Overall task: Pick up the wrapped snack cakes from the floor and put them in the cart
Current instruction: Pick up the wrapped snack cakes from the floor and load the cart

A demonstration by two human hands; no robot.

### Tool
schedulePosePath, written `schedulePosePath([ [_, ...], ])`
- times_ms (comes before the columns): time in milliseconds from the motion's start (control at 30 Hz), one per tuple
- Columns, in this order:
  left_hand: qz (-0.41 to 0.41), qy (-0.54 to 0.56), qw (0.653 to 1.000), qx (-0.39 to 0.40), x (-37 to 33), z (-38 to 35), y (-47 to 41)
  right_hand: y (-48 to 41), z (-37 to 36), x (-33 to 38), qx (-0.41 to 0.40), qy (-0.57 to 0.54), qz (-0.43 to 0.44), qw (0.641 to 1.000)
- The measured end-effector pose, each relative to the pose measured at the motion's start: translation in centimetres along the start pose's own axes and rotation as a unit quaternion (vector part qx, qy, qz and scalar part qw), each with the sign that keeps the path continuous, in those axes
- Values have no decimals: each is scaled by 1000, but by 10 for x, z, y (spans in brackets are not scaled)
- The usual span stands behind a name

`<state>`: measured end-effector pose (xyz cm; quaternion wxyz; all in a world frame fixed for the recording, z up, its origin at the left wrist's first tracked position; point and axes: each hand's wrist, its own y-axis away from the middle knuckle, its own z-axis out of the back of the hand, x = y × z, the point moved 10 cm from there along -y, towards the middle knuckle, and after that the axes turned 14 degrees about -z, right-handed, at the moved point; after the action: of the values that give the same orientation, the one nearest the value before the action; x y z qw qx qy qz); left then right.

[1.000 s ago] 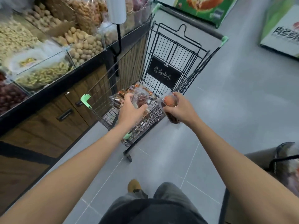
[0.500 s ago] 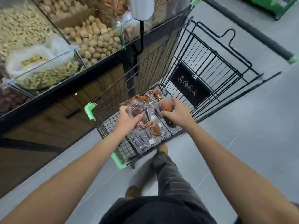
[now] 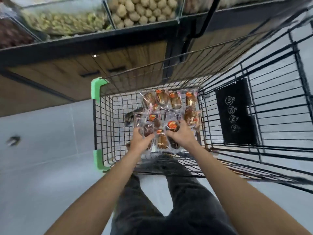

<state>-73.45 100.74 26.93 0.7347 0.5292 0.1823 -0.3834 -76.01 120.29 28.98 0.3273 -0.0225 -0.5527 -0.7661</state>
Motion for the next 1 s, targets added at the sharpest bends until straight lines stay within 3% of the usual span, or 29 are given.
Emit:
schedulePosePath([
  [100, 63, 46, 997, -25, 30, -8, -11, -25, -25, -9, 30, -21, -23, 999],
  [267, 135, 104, 985, -16, 66, -31, -39, -72, -48, -27, 1, -70, -65, 995],
  [500, 71, 61, 995, -29, 58, -52, -95, -128, -43, -15, -65, -75, -48, 994],
  [733, 24, 64, 998, -15, 41, -61, -109, -142, -50, -5, -21, -27, -29, 999],
  [1000, -32, 110, 993, 3, 12, -20, -65, -73, -51, 31, 34, -16, 50, 998],
])
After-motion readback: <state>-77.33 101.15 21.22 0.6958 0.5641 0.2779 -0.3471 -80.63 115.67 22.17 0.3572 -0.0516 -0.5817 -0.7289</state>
